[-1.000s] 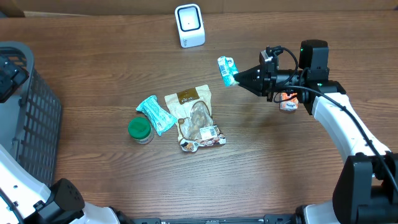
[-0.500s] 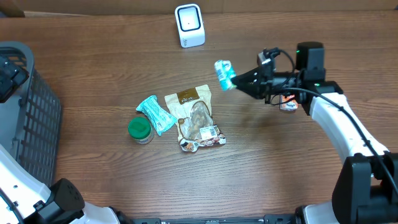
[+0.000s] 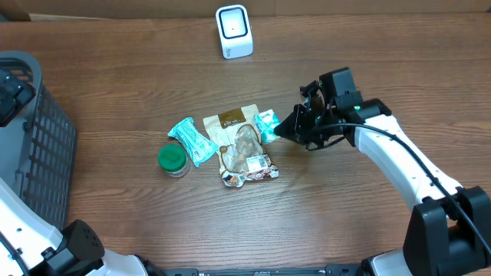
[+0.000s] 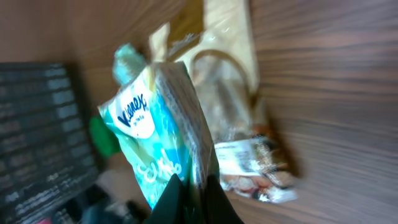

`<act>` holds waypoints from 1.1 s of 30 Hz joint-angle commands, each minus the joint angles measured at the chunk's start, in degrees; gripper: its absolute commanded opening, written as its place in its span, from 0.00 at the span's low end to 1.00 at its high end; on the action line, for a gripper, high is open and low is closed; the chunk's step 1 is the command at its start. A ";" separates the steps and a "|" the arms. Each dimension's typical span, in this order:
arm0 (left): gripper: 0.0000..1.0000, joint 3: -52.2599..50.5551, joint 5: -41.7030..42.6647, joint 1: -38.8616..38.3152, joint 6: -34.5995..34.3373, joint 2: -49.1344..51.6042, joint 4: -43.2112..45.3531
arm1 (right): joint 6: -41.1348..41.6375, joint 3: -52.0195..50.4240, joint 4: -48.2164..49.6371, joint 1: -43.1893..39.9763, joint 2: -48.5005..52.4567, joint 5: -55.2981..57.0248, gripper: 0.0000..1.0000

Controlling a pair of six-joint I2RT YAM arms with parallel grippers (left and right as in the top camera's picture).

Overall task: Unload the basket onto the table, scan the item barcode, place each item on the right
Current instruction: 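Hold the tissue pack in front of the white scanner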

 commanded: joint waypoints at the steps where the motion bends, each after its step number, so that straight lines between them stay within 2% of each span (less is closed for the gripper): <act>1: 1.00 -0.04 0.37 -0.39 0.85 -0.13 -0.09 | -3.98 10.51 -5.07 2.19 -0.57 16.46 0.04; 6: 1.00 -0.04 0.37 -0.39 0.85 -0.13 -0.09 | -4.66 23.96 -12.79 5.03 0.46 29.05 0.04; 12: 1.00 -0.04 0.37 -0.39 0.85 -0.13 -0.09 | -7.04 35.76 -13.31 7.69 3.17 42.56 0.04; 18: 1.00 -0.04 0.37 -0.39 0.85 -0.13 -0.09 | -18.38 37.94 -0.11 10.23 8.44 55.21 0.04; 23: 1.00 -0.04 0.37 -0.39 0.85 -0.13 -0.09 | -27.12 37.94 12.44 11.37 15.50 61.02 0.04; 33: 1.00 -0.04 0.37 -0.39 0.85 -0.13 -0.09 | -50.29 37.94 42.12 12.37 32.50 62.51 0.04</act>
